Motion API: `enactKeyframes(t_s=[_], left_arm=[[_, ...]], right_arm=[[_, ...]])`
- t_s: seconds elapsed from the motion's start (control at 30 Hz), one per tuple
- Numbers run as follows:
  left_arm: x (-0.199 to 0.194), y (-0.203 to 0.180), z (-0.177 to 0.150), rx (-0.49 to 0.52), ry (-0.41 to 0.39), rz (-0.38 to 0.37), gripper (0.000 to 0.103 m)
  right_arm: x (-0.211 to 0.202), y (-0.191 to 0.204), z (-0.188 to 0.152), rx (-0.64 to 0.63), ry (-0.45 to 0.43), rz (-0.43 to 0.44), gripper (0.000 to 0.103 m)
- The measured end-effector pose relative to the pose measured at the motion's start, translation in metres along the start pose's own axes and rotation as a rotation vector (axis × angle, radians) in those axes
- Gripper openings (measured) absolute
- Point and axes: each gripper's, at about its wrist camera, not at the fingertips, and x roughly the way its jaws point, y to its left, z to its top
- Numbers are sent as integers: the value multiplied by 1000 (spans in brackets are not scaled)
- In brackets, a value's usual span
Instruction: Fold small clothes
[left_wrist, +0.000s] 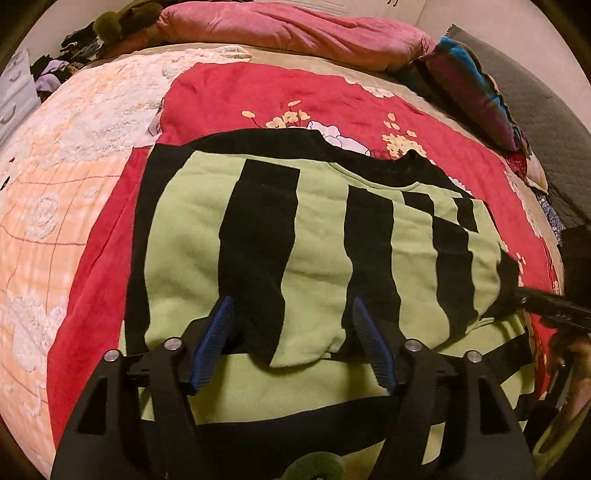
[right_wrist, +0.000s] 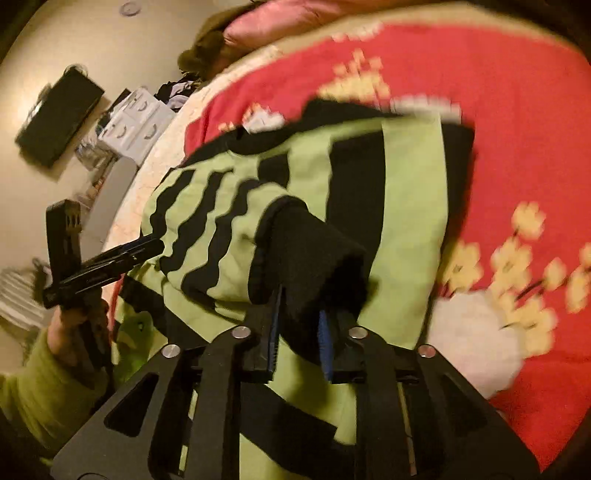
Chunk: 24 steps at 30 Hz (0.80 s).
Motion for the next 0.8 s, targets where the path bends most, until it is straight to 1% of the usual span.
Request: enactKeyframes(t_s=[0.03,0.07,0.1,0.13,0.17,0.27,0.33,0.37,0.4,0.43,0.47,0.53,0.57,0.6,0.7,0.77,0.8], left_arm=[[0,-1,0,4,0,2,70],[1,-2,-1,12,2,5,70],[1,-3,-1,18,3,9,70],[1,-4,-1,21,3,11,70],[1,-4,-1,22,3,10,70],[1,-2,-1,14,1,2,70],[2,-1,-1,11,-1,3,70],[2,-2,-2,13,-2,6,70],[2,-3,-2,16,-3,10,70],[3,-4,-3,18,-6,16,70],[3,-4,-3,19,-10,19,70],[2,-4,-4,14,-20,21,70],[1,-4,-4,6,-25,19,70],[0,-4,-3,-1,-28,16,70],[-4,-4,0,-18,-28,-5,70],[-6,-7,2,-19,-38,-19,70],[-6,-10,2,-13,-43,-27,70]], right_arm=[[0,-3,0,19,-4,14,19],[-3,-2,0,22,-17,41,35],[-6,1,1,16,-33,62,59],[-10,4,2,8,-55,79,67],[-13,9,3,1,-78,93,71],[-15,10,6,3,-118,79,71],[-13,2,7,41,-133,82,71],[-11,0,6,53,-131,88,67],[-7,-2,6,58,-122,96,51],[-2,-1,6,50,-102,113,40],[3,3,5,26,-68,144,22],[7,11,3,-2,-38,176,16],[5,18,4,-31,-34,177,14],[0,23,4,-51,-41,177,14],[-29,28,11,-66,-135,156,13],[-49,27,15,-76,-210,96,13],[-54,28,16,-89,-225,60,13]])
